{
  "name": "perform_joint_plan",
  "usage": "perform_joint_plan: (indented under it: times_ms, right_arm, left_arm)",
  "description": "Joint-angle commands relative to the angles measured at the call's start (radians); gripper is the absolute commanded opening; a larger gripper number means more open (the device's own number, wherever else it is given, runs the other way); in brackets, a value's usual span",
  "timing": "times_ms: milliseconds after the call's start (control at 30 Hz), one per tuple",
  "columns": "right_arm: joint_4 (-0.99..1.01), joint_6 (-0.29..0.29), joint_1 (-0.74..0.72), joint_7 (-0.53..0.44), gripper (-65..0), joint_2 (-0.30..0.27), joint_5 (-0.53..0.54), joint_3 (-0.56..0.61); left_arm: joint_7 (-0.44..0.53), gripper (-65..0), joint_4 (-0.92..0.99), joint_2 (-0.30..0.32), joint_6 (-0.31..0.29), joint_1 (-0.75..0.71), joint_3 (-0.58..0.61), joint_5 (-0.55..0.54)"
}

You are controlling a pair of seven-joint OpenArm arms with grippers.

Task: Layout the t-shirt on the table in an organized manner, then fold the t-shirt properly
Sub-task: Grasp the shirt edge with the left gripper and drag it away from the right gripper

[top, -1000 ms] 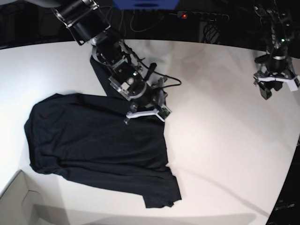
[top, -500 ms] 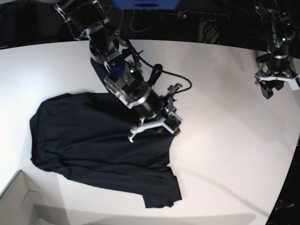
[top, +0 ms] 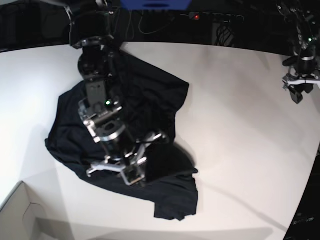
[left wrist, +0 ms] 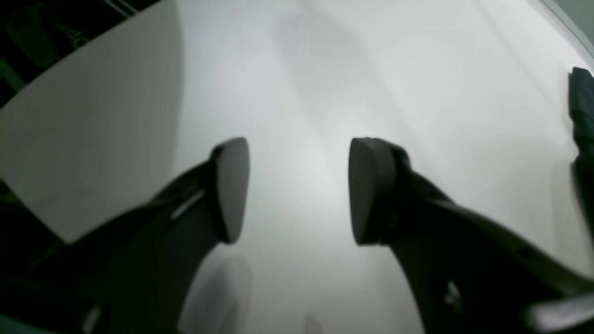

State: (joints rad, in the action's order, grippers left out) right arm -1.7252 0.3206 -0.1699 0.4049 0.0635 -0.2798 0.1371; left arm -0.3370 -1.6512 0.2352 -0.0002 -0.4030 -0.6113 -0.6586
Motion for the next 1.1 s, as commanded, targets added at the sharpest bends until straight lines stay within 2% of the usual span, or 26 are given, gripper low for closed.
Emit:
perform_joint_plan:
  times_ms: [0,267,433,500,600,733,867,1067]
  right_arm:
    - [0.000,-0.002,-0.024,-0.028,-65.0,0.000,0.003,-0.040]
    - [0.184,-0.002,-0.059,-0.028,-65.0,-0.066,0.003,-0.225]
    - [0.287,-0.002,-0.050,-0.027,-65.0,-0.110,0.001,-0.233]
    - [0.314,-0.002,-0.049,-0.019,-65.0,-0.126,0.001,-0.235]
    - [0.319,-0.002,-0.039,-0.019,-56.3,-0.129,-0.003,-0.236]
    - [0.245,-0.002,0.013,-0.028,-41.5,-0.146,-0.003,-0.236]
    - [0.150,-0.002,0.069,-0.028,-32.4,-0.146,-0.002,-0.238]
    - [0.075,-0.002,0.138,-0.021,-30.5,-0.150,-0.002,-0.238]
  left_arm:
    - [0.026,-31.4,-0.019,0.017,-0.005,0.002,-0.005,-0.003]
    - [0.026,-31.4,-0.019,0.016,-0.005,0.014,-0.002,-0.003]
    - [0.025,-31.4,-0.019,0.016,-0.005,0.032,0.009,-0.005]
    - [0.025,-31.3,-0.020,0.016,-0.005,0.049,0.055,-0.005]
    - [0.025,-31.3,-0.045,0.014,-0.005,0.059,0.112,-0.005]
    - [0.026,-31.2,-0.113,0.013,-0.001,0.085,0.301,-0.005]
    - [0.026,-31.2,-0.119,-0.020,0.004,0.189,0.571,0.009]
    - [0.025,-31.3,0.110,-0.124,0.006,0.365,0.822,0.010]
